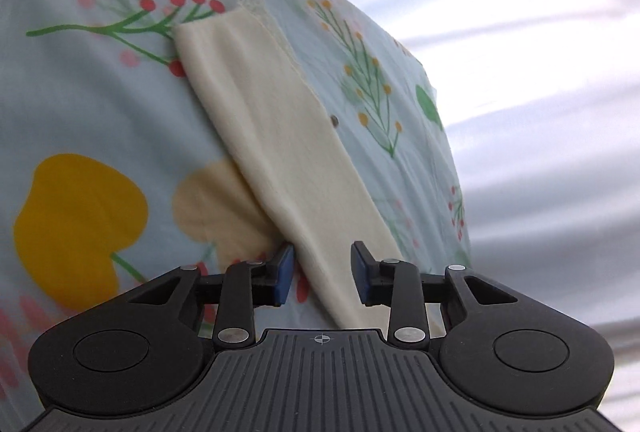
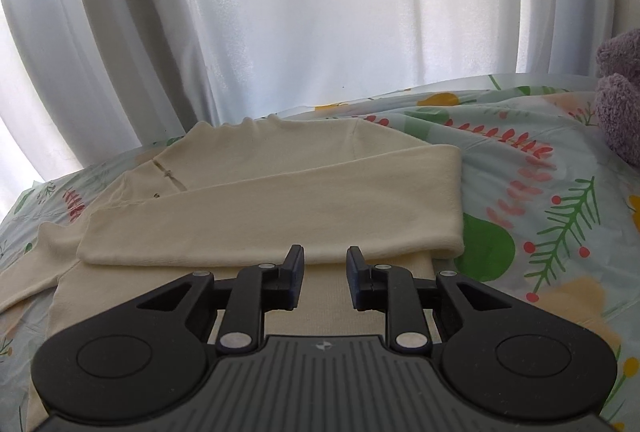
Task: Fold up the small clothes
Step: 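Grasp the other sleeve with the left gripper and fold it across the body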
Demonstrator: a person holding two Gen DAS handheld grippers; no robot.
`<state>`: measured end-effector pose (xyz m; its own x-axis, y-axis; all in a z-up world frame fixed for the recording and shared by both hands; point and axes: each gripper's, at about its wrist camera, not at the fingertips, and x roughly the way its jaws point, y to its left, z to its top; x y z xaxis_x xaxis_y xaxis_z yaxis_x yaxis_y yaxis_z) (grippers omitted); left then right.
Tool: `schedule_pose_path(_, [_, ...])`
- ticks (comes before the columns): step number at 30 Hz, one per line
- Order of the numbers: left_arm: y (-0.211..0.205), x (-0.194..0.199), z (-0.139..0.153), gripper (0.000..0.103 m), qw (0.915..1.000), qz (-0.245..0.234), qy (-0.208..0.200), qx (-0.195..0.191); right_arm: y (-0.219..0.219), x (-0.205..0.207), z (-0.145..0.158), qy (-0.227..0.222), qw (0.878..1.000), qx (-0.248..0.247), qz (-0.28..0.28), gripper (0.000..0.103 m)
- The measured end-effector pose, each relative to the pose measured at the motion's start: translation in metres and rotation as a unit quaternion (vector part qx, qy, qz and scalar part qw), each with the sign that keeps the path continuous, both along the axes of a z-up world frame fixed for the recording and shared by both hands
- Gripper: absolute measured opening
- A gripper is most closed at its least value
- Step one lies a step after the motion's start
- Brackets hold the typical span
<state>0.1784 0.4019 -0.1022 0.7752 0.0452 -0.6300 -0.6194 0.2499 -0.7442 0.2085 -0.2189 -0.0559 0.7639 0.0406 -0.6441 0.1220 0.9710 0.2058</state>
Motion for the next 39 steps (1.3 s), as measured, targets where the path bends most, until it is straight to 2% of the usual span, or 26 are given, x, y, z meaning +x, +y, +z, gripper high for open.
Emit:
schedule_pose_path(5, [0.025,-0.01,-0.009,0.033,0.9968,0.065,-0.031,-0.035,0.0,-0.001,0.002,-0.001,1.0,0.008,0.004,0.023])
schedule_pose_path(8, [0.035,-0.009,-0.008,0.027,0.9966,0.072,-0.026,-0.029,0.0,-0.003,0.0,0.002,1.0,0.003,0.004,0.023])
schedule_pose_path(11, [0.038,-0.004,-0.002,0.008,0.9984,0.056,0.008,0.005,-0.002,-0.004,0.0,0.004,1.0,0.001,-0.001,0.023])
schedule_pose_path(12, [0.037,0.0,0.001,0.009,0.9985,0.047,0.018,0.02,-0.002,-0.005,-0.001,0.004,1.0,0.002,-0.003,0.023])
schedule_pose_path(14, [0.026,0.006,0.014,0.008,0.9974,0.018,0.014,0.069,-0.004,-0.006,0.0,0.003,1.0,0.004,-0.007,0.023])
schedule_pose_path(17, [-0.011,0.023,0.048,0.008,0.9865,-0.058,-0.016,0.152,-0.006,-0.009,0.0,-0.001,1.0,0.005,-0.01,0.023])
schedule_pose_path(20, [-0.071,0.049,0.088,0.008,0.9584,-0.163,-0.064,0.226,-0.005,-0.011,0.001,-0.005,1.0,0.007,-0.009,0.023])
schedule_pose_path(21, [-0.099,0.056,0.101,0.008,0.9426,-0.208,-0.085,0.247,-0.005,-0.012,0.002,-0.006,1.0,0.007,-0.008,0.023])
schedule_pose_path(23, [-0.167,0.065,0.123,0.008,0.8973,-0.307,-0.126,0.291,-0.003,-0.013,0.004,-0.008,1.0,0.008,-0.006,0.023])
schedule_pose_path(24, [-0.205,0.068,0.132,0.009,0.8686,-0.356,-0.144,0.313,-0.003,-0.015,0.005,-0.011,1.0,0.01,-0.003,0.023])
schedule_pose_path(25, [-0.237,0.07,0.136,0.01,0.8436,-0.395,-0.157,0.328,-0.002,-0.015,0.007,-0.014,1.0,0.012,0.001,0.023])
schedule_pose_path(26, [-0.267,0.068,0.138,0.015,0.8213,-0.429,-0.165,0.338,0.0,-0.016,0.008,-0.016,1.0,0.013,0.004,0.023])
schedule_pose_path(27, [-0.294,0.068,0.136,0.035,0.8005,-0.461,-0.168,0.344,0.001,-0.016,0.009,-0.017,1.0,0.014,0.007,0.023])
schedule_pose_path(28, [-0.316,0.067,0.131,0.049,0.7858,-0.484,-0.167,0.347,0.001,-0.016,0.009,-0.017,1.0,0.014,0.01,0.023])
schedule_pose_path(29, [-0.332,0.064,0.124,0.065,0.7783,-0.498,-0.161,0.347,0.002,-0.015,0.01,-0.017,1.0,0.015,0.013,0.023])
schedule_pose_path(30, [-0.341,0.061,0.115,0.064,0.7734,-0.51,-0.155,0.344,0.001,-0.014,0.009,-0.014,1.0,0.016,0.014,0.023])
schedule_pose_path(31, [-0.346,0.058,0.106,0.064,0.7728,-0.518,-0.145,0.337,0.001,-0.012,0.009,-0.008,1.0,0.018,0.016,0.023])
schedule_pose_path(32, [-0.347,0.058,0.097,0.063,0.7761,-0.52,-0.128,0.333,0.001,-0.009,0.009,-0.004,1.0,0.021,0.019,0.023])
schedule_pose_path(34, [-0.338,0.056,0.077,0.063,0.7895,-0.507,-0.089,0.335,0.003,-0.004,0.008,0.0,0.999,0.03,0.034,0.023])
schedule_pose_path(36, [-0.327,0.062,0.063,0.061,0.7966,-0.499,-0.057,0.337,0.008,0.007,0.004,0.007,0.997,0.046,0.058,0.023])
schedule_pose_path(39, [-0.3,0.064,0.046,0.058,0.8174,-0.475,-0.015,0.325,0.019,0.032,-0.003,0.023,0.994,0.065,0.088,0.023])
